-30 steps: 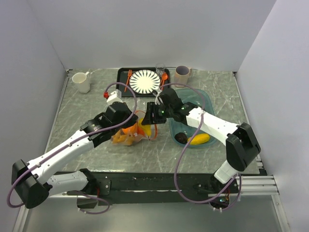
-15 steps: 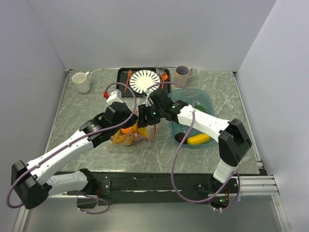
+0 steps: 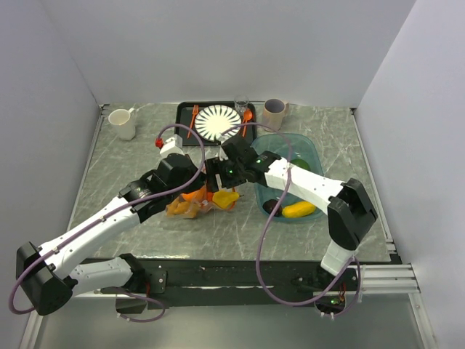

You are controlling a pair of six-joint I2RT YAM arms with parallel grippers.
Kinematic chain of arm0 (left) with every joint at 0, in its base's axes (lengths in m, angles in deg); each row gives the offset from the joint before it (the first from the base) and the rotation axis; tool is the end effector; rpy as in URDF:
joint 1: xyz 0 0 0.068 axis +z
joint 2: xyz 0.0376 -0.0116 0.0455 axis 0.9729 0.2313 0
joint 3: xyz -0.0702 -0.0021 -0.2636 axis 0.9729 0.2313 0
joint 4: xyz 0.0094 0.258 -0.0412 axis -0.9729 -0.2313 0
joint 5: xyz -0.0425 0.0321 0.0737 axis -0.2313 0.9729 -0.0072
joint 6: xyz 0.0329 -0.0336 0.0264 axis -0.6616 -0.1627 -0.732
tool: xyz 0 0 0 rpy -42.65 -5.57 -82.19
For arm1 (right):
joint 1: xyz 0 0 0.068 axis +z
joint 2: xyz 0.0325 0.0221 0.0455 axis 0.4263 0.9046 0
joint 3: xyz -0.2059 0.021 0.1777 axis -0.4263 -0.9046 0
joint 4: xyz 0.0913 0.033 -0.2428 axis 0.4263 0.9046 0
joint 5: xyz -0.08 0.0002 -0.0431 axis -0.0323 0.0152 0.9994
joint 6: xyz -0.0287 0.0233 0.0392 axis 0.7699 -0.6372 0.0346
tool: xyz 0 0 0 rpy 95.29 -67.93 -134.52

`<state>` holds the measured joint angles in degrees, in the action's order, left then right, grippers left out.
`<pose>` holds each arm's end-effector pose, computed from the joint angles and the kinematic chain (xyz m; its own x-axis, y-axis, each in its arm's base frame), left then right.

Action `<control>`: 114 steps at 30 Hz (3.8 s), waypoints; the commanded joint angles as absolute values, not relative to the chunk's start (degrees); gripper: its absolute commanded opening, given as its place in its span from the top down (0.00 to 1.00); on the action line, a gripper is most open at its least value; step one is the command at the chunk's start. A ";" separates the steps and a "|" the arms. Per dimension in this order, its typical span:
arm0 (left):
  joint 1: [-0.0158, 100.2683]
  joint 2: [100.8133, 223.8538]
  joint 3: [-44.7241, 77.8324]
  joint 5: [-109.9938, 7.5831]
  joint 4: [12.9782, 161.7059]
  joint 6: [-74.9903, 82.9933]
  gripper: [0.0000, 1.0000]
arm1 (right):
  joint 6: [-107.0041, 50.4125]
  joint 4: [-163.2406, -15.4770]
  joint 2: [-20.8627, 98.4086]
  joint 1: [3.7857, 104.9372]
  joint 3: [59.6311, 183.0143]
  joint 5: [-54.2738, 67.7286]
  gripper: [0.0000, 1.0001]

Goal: Place the food in the zip-top bag and seal the zipper
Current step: Place the fake fruit in the zipper food storage bag, then pick up the fake fruit from the bin.

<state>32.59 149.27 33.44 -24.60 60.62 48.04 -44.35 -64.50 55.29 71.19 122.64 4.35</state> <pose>0.1801 -0.1586 0.3201 -0.5987 -0.5107 -0.6170 -0.0477 0.7917 -0.6090 0.2604 0.2781 0.2664 -0.7693 -0.2448 -0.5901 -0.5348 0.7522 0.3851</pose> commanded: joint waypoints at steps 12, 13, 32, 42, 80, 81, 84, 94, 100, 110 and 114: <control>32.50 147.75 32.65 -24.40 63.79 47.88 0.99 | -42.07 -61.39 44.53 70.59 114.86 12.63 0.14; 32.50 147.75 32.56 -24.57 63.79 47.88 0.99 | -41.53 -61.30 44.79 70.50 114.77 12.09 0.15; 32.50 148.01 32.21 -24.05 63.09 48.06 0.99 | -38.18 -61.65 50.69 69.80 115.57 3.65 0.49; 32.50 148.36 32.65 -24.49 63.97 48.15 0.99 | -40.11 -60.94 43.13 69.97 113.63 4.80 0.81; 32.50 147.75 32.30 -24.57 63.88 48.23 0.99 | -46.53 -69.48 49.21 70.67 114.07 6.98 0.28; 32.59 147.75 32.30 -24.75 64.05 48.23 0.99 | -46.10 -68.69 48.06 70.67 114.24 8.20 0.27; 32.51 148.10 32.21 -24.84 63.88 48.41 0.99 | -45.57 -66.14 43.06 70.59 113.89 13.47 0.25; 32.51 148.36 31.77 -25.10 64.23 47.97 0.99 | -47.05 -60.26 32.22 60.14 111.43 25.80 0.10; 32.59 148.63 31.68 -25.19 64.23 47.88 0.99 | -46.27 -59.20 39.07 47.92 111.86 24.21 0.07; 32.50 148.89 31.86 -25.10 64.14 48.06 0.99 | -43.03 -61.65 51.90 42.02 118.72 29.22 0.00; 32.50 148.36 32.12 -24.58 63.44 48.14 0.99 | -40.47 -59.54 55.25 40.53 121.98 31.33 0.00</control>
